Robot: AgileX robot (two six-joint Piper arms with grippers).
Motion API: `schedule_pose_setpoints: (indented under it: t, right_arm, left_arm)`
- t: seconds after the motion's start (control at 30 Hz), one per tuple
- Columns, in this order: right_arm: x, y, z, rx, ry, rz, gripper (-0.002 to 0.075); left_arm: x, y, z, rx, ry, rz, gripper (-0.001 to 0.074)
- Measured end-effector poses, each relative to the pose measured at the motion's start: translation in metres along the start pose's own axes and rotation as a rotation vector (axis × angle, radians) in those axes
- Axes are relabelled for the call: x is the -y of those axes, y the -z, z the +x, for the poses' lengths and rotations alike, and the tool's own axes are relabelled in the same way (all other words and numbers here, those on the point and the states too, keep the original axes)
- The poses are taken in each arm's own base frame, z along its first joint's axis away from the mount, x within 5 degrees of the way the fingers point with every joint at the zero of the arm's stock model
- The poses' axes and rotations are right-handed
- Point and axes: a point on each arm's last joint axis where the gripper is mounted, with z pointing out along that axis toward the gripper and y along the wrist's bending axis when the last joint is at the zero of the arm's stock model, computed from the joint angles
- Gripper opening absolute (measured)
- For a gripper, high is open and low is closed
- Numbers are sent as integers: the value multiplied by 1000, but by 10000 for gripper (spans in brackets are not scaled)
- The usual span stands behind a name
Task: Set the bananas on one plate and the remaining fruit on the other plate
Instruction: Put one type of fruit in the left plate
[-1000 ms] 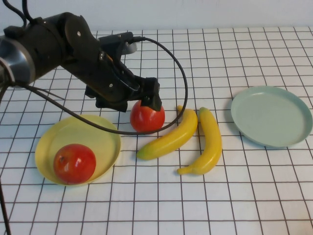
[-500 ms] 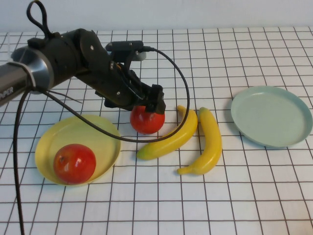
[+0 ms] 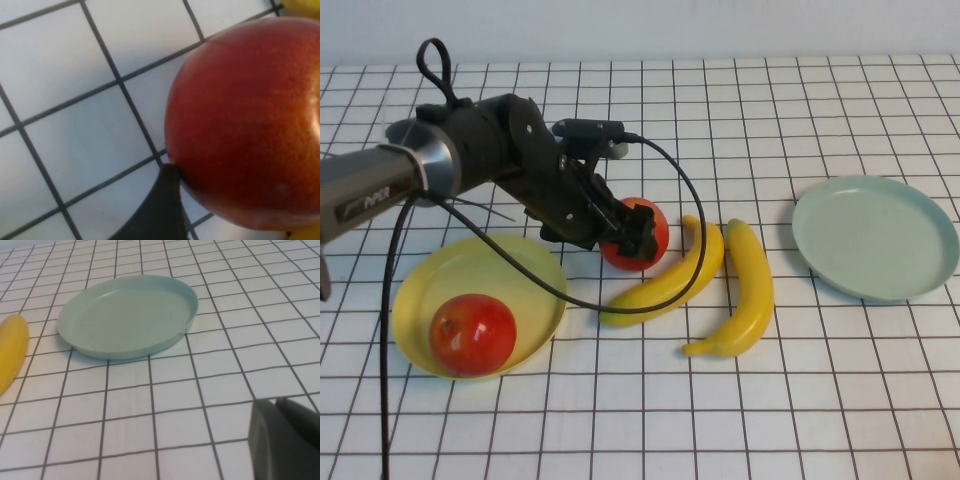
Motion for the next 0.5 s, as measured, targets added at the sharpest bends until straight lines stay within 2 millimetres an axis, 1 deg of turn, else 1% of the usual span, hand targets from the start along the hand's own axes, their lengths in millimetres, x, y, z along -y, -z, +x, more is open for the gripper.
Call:
schedule_pose_setpoints:
  t: [0.13,0.4,0.5]
  right_arm:
    - [0,0,0,0,0,0,-16]
    - [0,0,0,0,0,0,-16]
    - [0,0,0,0,0,0,-16]
  left_arm:
    - [0,-4,-1,8,5,8,670]
    - [1,-8,-4,39,-43,37,669]
    - [1,-9,-4,43,-40,42,650]
